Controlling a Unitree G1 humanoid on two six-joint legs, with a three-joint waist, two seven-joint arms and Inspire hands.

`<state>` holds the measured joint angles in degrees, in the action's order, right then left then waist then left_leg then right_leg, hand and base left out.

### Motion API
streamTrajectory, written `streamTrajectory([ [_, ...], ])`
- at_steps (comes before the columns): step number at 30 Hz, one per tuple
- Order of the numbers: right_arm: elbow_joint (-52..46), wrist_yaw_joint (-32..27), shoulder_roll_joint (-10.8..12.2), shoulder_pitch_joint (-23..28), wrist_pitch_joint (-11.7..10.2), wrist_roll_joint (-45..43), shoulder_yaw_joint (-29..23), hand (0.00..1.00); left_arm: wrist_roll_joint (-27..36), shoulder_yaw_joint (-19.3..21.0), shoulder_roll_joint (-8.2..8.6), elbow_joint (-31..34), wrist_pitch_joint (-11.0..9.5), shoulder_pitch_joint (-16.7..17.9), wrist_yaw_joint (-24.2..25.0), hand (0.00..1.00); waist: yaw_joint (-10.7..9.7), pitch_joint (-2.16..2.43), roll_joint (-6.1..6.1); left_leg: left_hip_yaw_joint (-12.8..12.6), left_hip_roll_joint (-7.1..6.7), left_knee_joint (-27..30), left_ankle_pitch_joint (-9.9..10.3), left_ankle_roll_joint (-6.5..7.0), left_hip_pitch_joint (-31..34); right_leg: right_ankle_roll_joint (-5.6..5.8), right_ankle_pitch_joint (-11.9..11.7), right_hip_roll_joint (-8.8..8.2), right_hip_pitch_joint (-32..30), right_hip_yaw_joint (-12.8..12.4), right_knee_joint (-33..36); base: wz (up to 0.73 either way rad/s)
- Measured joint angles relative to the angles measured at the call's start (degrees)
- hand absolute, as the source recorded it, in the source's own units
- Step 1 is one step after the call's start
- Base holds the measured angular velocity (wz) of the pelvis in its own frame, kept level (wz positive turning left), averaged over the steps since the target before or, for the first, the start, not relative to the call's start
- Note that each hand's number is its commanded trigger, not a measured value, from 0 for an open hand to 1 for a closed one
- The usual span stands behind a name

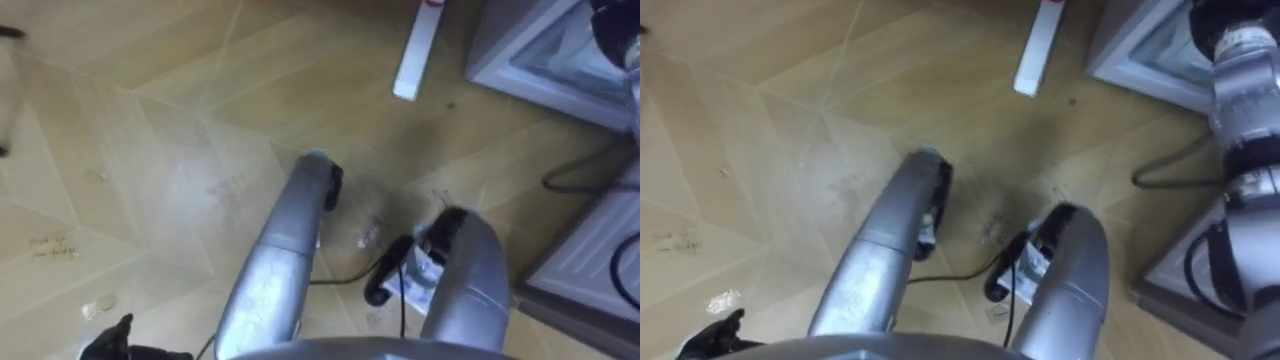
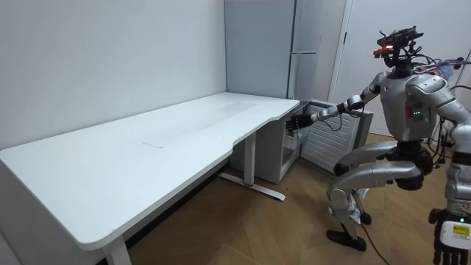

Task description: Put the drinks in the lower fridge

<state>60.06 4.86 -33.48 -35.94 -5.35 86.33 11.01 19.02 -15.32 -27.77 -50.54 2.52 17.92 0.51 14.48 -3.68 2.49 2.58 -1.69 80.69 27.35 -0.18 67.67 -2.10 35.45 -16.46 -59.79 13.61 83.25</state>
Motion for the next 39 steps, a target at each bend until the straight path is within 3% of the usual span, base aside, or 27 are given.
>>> streamTrajectory([
  [3,4.7,2.5,0.0,1.2,0.4,-2.9,-0.1,0.00,0.0,-0.1,0.43,-0.2,-0.1,0.1,0.2,0.00,0.1,0.07,-0.05,0.1,0.21,-4.5,-0.9,0.04,-4.0,0.49,-1.2,0.85,4.3,1.0,-4.9,0.05],
  [9,9.2,6.7,0.0,6.2,1.8,-5.8,-2.0,0.00,0.1,0.2,2.94,-4.7,-1.3,-1.3,0.1,0.00,-1.0,0.63,-0.27,-0.1,0.42,-16.7,-3.8,0.56,-13.8,1.41,-5.9,2.99,13.6,2.3,-18.0,-0.04],
  [13,11.0,7.2,0.8,8.6,1.8,-5.9,-3.6,0.00,0.7,1.1,4.18,-7.5,-1.3,-4.3,-0.3,0.00,-2.2,0.90,-0.53,-0.6,1.00,-24.3,-5.6,0.69,-19.4,2.03,-8.9,4.72,18.8,2.4,-26.4,-0.09],
  [18,11.1,6.7,3.8,11.5,1.8,-7.9,-5.7,0.00,0.0,3.3,5.83,-8.3,-2.8,-7.2,-1.3,0.00,-3.8,1.18,-0.85,-1.3,1.90,-32.2,-7.2,0.81,-26.2,2.66,-12.2,6.77,25.3,2.4,-35.8,-0.14],
  [19,11.1,6.4,4.9,12.8,1.8,-8.1,-5.7,0.00,0.0,4.1,6.96,-9.5,-3.1,-8.1,-2.1,0.00,-4.0,1.23,-0.93,-1.5,2.00,-34.2,-7.6,0.85,-28.6,2.89,-12.9,7.20,27.6,2.3,-38.2,-0.10],
  [21,11.2,6.2,7.1,14.6,1.8,-10.3,-5.7,0.00,0.0,4.1,9.28,-11.7,-2.9,-9.7,-2.7,0.00,-5.1,1.90,-1.88,-1.7,2.28,-37.6,-7.8,0.98,-32.5,3.36,-14.1,8.06,31.9,2.5,-42.8,-0.06],
  [23,11.7,6.2,9.0,16.8,1.8,-11.8,-5.7,0.00,-0.7,4.1,10.48,-12.5,-2.6,-11.0,-2.7,0.00,-6.2,2.08,-2.23,-1.8,2.22,-40.9,-8.7,1.04,-35.5,3.70,-15.2,8.56,35.1,2.7,-46.6,0.02],
  [26,12.5,5.9,12.5,21.0,2.3,-13.4,-6.1,0.00,-0.7,4.1,11.36,-12.6,-3.2,-11.6,-2.8,0.00,-6.9,2.16,-2.29,-2.5,1.88,-47.0,-10.3,1.04,-41.0,4.06,-17.1,8.83,40.2,2.7,-52.2,-0.02],
  [28,13.0,5.8,13.7,23.6,3.0,-15.6,-6.1,0.00,-0.8,4.1,11.62,-12.2,-3.6,-11.7,-2.8,0.00,-7.6,2.25,-2.41,-3.0,1.79,-50.3,-11.2,1.01,-44.1,4.16,-18.2,9.05,42.9,2.8,-55.2,-0.08],
  [32,13.0,5.8,16.6,30.5,3.1,-20.6,-6.1,0.00,-1.2,7.4,12.60,-11.8,-5.1,-10.9,-3.7,0.00,-8.8,2.48,-1.71,-4.3,1.48,-58.0,-13.4,0.62,-52.1,4.40,-20.1,9.63,49.8,2.4,-62.2,-0.08],
  [36,13.5,5.1,19.2,35.6,3.0,-23.3,-6.1,0.00,-1.2,8.5,13.85,-12.5,-6.7,-10.0,-4.4,0.00,-10.5,3.03,-0.68,-4.4,1.41,-61.7,-13.7,0.32,-58.2,4.47,-20.2,10.27,55.4,2.1,-66.0,-0.07],
  [39,13.6,4.6,20.2,38.0,3.1,-24.9,-6.3,0.00,-1.2,8.6,14.10,-12.7,-6.8,-9.5,-4.6,0.00,-11.4,3.29,-0.25,-4.4,1.53,-62.7,-13.7,0.24,-60.7,4.47,-20.5,10.61,58.5,2.1,-67.7,-0.05],
])
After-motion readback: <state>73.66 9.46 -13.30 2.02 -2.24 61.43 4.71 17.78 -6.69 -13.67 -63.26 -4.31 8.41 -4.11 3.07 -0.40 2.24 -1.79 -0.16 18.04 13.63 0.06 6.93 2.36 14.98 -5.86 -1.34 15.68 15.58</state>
